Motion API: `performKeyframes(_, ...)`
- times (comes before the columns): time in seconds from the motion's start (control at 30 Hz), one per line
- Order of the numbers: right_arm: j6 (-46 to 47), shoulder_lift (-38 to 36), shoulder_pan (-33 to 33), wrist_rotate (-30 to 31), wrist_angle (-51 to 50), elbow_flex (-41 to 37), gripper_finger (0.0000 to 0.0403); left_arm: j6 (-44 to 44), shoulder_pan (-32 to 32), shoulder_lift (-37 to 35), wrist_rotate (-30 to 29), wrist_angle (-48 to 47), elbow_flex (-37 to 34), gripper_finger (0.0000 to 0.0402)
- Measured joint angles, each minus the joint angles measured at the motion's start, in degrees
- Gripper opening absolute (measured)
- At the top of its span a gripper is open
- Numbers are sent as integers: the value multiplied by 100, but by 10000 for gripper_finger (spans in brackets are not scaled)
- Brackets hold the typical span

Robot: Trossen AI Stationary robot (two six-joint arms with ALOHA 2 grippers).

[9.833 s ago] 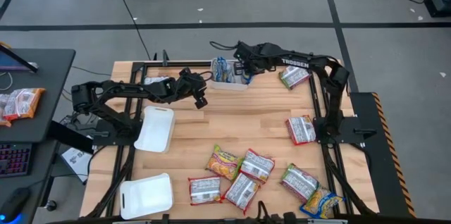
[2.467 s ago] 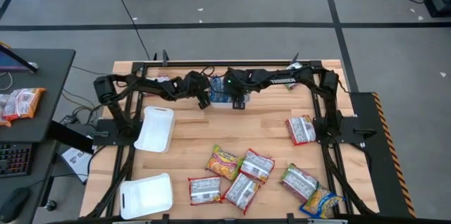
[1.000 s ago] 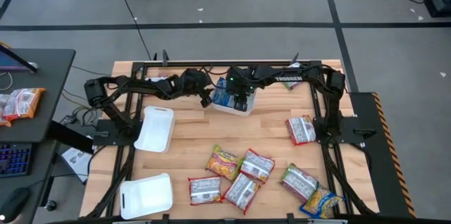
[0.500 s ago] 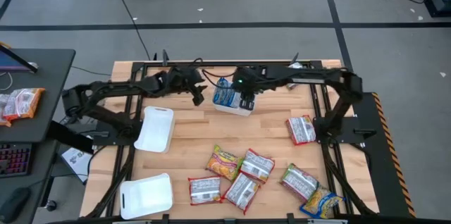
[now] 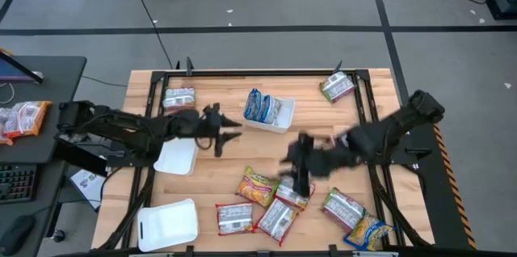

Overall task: Sort Maruchan noodles
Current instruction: Put the blue noodle pack into the top white bin

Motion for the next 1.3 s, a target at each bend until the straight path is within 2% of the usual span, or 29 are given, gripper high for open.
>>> performKeyframes(0.13, 647, 469, 693, 10, 199, 14, 164, -52, -597, -4, 35, 299, -72, 151)
performKeyframes(0.27, 1599, 1031, 1117, -482, -505, 315, 163, -39, -1188, -4, 101, 636, -61, 151)
performKeyframes(0.47, 3198, 1808, 1595, -2123, -2022, 965, 151, 350, -1704, -4, 107, 1136, -54, 151)
performKeyframes(0.7, 4607, 2409, 2260, -4254, -3876, 1014, 136, 433, -1897, -4, 79, 1053, -53, 151)
performKeyframes(0.8, 4955, 2624, 2550, -5056, -4214, 1014, 135, 435, -2011, -4, 81, 825, -53, 151)
performKeyframes(0.93, 5495, 2784, 2814, -5911, -4112, 1008, 134, 437, -2193, -4, 83, 375, -53, 151)
performKeyframes(1.03, 6311, 2743, 2920, -5862, -3667, 1008, 135, 438, -2337, -4, 83, 9, -53, 151)
performKeyframes(1.17, 7697, 2541, 3082, -4748, -3076, 1008, 146, 435, -2528, -2, 81, -116, -53, 151)
performKeyframes(1.3, 9492, 2390, 3388, -3557, -2950, 1009, 176, 435, -2701, -2, 81, -155, -53, 151)
